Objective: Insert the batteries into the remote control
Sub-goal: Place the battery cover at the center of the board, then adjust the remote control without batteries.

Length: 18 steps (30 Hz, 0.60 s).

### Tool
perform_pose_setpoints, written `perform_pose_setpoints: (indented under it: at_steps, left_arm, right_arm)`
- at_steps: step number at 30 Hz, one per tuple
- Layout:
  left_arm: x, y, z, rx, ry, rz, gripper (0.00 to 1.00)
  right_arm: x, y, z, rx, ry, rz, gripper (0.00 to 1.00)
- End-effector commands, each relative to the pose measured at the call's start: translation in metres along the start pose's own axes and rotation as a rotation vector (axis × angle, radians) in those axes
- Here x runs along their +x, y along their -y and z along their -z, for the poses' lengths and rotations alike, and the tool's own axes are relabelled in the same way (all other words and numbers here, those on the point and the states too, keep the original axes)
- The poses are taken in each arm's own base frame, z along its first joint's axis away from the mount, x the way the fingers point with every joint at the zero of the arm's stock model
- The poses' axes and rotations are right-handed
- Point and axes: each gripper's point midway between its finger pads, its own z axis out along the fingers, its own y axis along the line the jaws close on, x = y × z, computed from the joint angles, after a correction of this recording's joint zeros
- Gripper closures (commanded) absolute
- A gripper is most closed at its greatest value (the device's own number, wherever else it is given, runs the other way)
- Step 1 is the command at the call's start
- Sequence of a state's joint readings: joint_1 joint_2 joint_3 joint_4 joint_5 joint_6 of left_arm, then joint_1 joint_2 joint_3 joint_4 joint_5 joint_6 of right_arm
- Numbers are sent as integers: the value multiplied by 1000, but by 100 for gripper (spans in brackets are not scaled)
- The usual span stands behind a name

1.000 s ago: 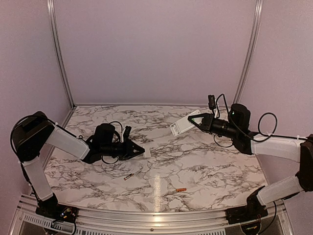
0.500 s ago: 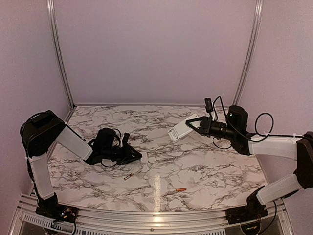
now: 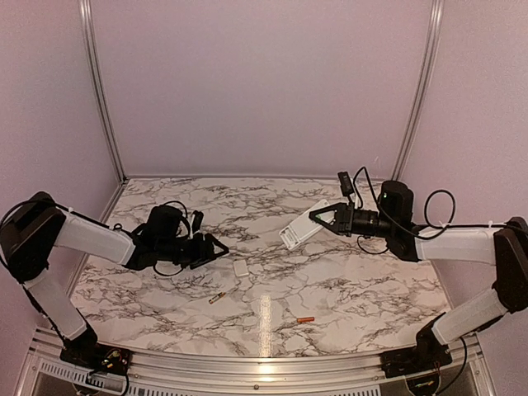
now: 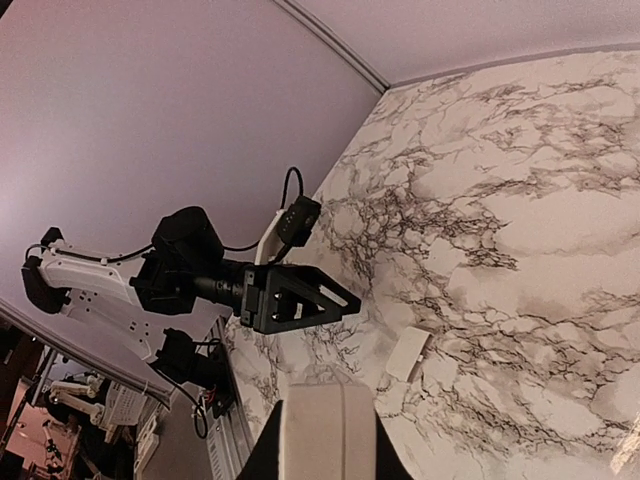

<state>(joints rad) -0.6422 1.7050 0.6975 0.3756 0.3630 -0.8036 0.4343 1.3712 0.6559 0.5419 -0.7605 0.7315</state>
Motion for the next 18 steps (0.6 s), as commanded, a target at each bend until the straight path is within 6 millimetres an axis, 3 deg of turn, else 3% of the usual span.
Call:
perform_pose_setpoints:
  at_steps: [1, 6, 8, 10, 13, 18]
  left_arm:
    - [-20, 45, 34, 84, 98, -205, 38]
    - [-18, 121, 53, 235, 127, -454, 38]
    - [-20, 132, 55, 233, 148, -479, 43]
    - [-27, 133, 52, 172, 172, -491, 48]
    - [-36, 117, 42, -35, 192, -523, 56]
    - [-29, 109, 25, -145, 163, -575, 62]
  right_arm:
    - [8, -10, -4, -74, -72, 3, 100]
    - [26, -23, -22, -142, -170, 5, 100]
    - [32, -30, -29, -164, -197, 12, 100]
    - [34, -37, -36, -182, -215, 21, 100]
    - [37, -47, -47, -199, -241, 30, 100]
    - [40, -53, -58, -212, -264, 21, 100]
